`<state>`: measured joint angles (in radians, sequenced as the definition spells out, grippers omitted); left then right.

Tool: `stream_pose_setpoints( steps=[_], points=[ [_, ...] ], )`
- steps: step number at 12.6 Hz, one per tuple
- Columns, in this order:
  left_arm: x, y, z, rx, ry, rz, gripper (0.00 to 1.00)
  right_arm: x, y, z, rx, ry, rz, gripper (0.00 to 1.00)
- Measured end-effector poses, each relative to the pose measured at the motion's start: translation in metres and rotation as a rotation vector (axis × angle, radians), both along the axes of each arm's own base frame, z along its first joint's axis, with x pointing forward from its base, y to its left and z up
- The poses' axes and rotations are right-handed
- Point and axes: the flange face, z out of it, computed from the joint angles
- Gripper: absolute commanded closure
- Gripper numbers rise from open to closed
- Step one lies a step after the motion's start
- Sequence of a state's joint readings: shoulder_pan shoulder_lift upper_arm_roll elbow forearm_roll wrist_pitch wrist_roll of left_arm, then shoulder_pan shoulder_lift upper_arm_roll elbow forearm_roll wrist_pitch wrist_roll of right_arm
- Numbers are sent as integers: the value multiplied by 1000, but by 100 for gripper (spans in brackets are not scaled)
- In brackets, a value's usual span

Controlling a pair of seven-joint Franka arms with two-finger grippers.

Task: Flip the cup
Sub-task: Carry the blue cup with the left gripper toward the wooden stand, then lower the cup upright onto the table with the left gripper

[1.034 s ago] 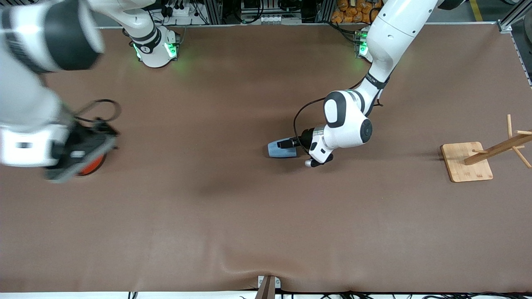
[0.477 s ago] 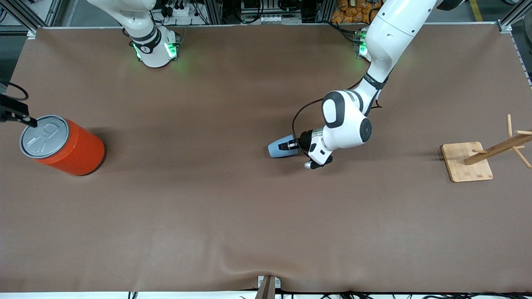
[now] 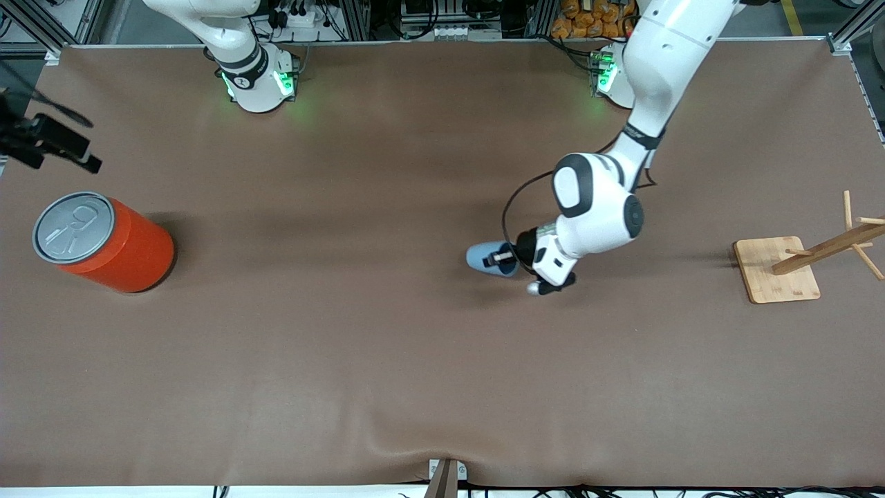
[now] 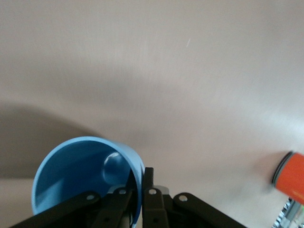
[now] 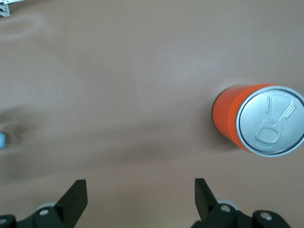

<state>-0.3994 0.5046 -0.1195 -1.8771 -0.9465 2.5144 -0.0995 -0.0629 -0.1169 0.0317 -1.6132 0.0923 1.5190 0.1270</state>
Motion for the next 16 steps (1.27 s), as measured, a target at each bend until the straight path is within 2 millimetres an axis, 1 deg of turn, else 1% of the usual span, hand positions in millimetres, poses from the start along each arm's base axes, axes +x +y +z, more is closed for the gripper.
stream_pose_setpoints(
  steps=[1, 2, 3, 4, 6, 8, 9, 10, 11, 12, 14, 16],
  points=[
    [11, 14, 16, 10, -34, 12, 100, -14, 1, -7, -1, 5, -1, 0],
    [21, 31, 29, 26, -65, 22, 100, -22, 2, -8, -2, -1, -1, 0],
    [30, 51, 40, 51, -95, 26, 100, -23, 2, -4, -3, -19, -2, 0],
    [40, 74, 48, 86, -121, 26, 100, -21, 1, 2, -4, -36, -3, 0],
    [56, 125, 56, 165, -136, 6, 100, -10, -1, 18, -2, -35, -3, 0],
    [66, 178, 71, 277, -160, -40, 100, -1, -3, 29, 0, -6, 0, 0],
    [68, 198, 81, 336, -174, -73, 100, 1, -2, 30, 0, 8, 5, 0],
    [68, 209, 88, 397, -186, -116, 100, 2, 0, 30, 0, 11, 9, 0],
    [67, 214, 91, 459, -195, -158, 100, 3, 0, 30, 0, 14, 11, 0],
    [66, 217, 89, 518, -200, -188, 100, 2, -3, 29, 1, 17, 12, 0],
    [64, 221, 79, 616, -197, -242, 100, 2, -13, 28, 13, 21, 38, 0],
    [62, 223, 61, 673, -171, -263, 100, 2, -16, 28, 25, 19, 50, 0]
  ],
)
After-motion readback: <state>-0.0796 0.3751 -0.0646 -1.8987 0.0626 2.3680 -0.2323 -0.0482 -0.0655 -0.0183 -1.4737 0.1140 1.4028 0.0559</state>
